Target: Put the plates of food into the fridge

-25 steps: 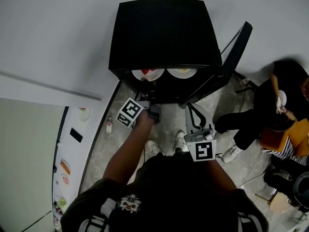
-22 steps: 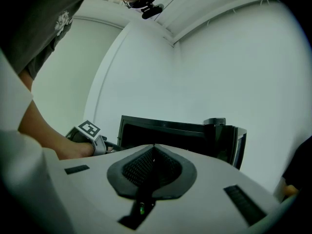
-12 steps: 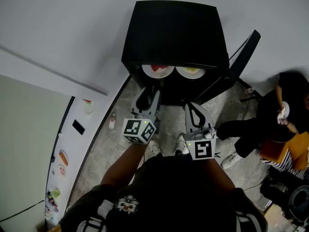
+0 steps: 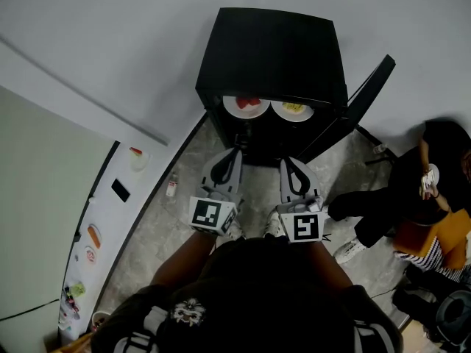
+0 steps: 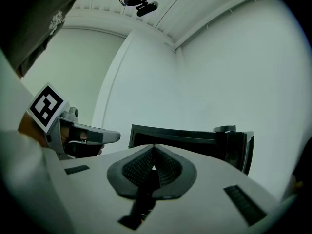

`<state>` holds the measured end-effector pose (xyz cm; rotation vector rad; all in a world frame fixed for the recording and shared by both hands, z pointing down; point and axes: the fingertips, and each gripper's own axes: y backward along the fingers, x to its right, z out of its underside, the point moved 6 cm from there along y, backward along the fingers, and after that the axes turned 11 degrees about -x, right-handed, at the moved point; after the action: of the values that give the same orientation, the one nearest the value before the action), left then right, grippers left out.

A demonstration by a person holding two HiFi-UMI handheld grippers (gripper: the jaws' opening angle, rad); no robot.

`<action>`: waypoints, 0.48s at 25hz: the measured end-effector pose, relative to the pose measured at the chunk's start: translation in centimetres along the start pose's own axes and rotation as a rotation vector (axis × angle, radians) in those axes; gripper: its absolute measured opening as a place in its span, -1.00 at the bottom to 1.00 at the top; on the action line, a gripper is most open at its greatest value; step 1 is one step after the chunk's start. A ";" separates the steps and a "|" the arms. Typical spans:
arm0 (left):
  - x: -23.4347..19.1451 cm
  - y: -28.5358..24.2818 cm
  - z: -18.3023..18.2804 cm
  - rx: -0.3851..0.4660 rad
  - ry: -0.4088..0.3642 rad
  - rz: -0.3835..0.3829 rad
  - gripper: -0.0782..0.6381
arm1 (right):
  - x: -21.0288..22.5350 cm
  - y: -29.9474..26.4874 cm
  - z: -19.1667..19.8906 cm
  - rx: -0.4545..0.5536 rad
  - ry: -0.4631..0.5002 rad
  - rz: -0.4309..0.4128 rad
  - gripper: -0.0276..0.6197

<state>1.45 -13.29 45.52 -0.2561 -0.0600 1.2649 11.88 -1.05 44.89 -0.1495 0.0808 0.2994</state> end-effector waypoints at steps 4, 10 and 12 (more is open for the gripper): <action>0.6 1.5 -0.3 0.010 -0.018 -0.012 -0.72 | -0.4 0.3 -0.5 0.020 0.013 0.017 -0.84; 1.5 2.7 -1.8 0.072 -0.070 -0.011 -0.72 | -1.2 0.4 -1.7 0.049 0.028 0.013 -0.84; 1.5 2.8 -2.0 0.075 -0.071 -0.010 -0.72 | -1.3 0.2 -2.0 0.053 0.034 0.010 -0.84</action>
<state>-0.31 -11.41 42.82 -0.1461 -0.0743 1.2638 10.50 -1.56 43.02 -0.1016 0.1229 0.3050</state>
